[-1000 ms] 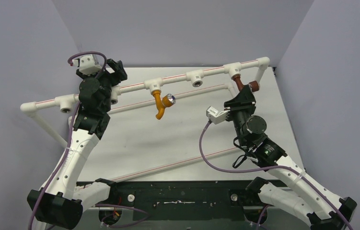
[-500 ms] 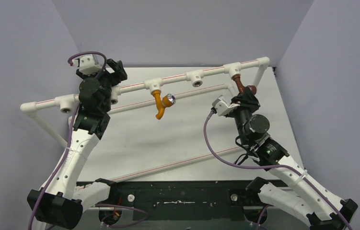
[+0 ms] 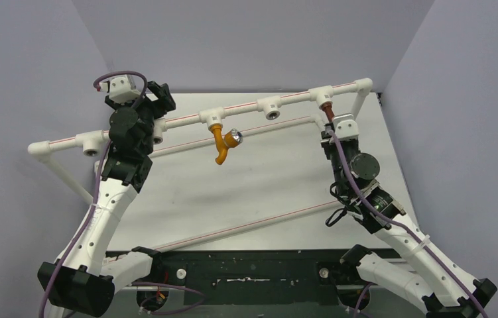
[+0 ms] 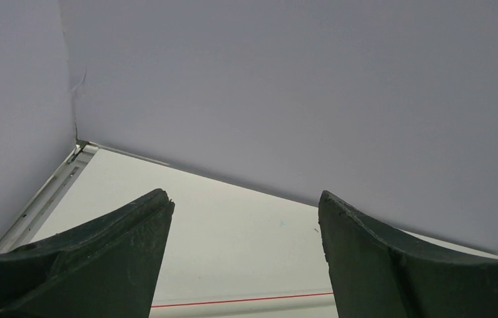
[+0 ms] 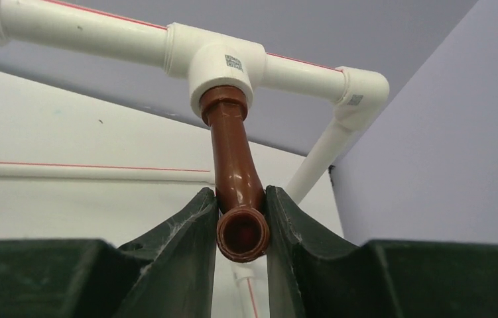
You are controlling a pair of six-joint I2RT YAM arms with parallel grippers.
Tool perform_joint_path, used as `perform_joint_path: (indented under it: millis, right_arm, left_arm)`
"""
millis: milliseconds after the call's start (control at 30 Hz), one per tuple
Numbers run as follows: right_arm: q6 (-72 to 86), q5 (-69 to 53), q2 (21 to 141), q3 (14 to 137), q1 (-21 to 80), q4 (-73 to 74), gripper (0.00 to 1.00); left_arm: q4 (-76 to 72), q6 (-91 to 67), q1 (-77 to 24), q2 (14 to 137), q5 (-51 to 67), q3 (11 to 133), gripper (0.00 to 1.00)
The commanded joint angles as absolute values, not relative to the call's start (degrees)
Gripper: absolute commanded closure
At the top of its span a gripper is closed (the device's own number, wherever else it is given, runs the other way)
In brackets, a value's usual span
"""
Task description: Install the water faucets
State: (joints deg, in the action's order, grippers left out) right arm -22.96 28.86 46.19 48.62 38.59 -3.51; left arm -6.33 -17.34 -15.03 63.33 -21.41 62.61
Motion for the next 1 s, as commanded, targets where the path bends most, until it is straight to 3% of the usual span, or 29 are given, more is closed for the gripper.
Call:
perform_joint_path:
  millis: [0, 333, 467, 700, 800, 967]
  right_arm:
    - [-0.82, 27.07, 46.6, 55.18, 38.45, -7.31, 1.0]
    - [24.76, 26.1, 45.72, 58.79, 38.27, -2.15, 1.0]
    - [25.26, 26.6, 45.91, 60.41, 38.31, -1.33, 1.0]
    - [15.59, 26.51, 45.88, 63.91, 38.33, 3.59, 0.31]
    - [11.14, 25.9, 45.26, 65.81, 38.3, 6.76, 0.17]
    - [3.37, 25.01, 43.68, 68.12, 38.36, 11.76, 0.11]
  left_arm:
    - [8.11, -16.87, -16.61, 65.42, -20.03, 58.13, 0.22]
    - [8.02, -16.87, -16.52, 65.19, -20.04, 58.1, 0.22]
    - [8.0, -16.85, -16.52, 65.09, -19.95, 58.14, 0.22]
    - [8.01, -16.87, -16.52, 65.06, -19.98, 58.15, 0.22]
    - [8.0, -16.87, -16.52, 65.13, -19.9, 58.18, 0.22]
    - [8.02, -16.88, -16.52, 65.38, -19.86, 58.11, 0.22]
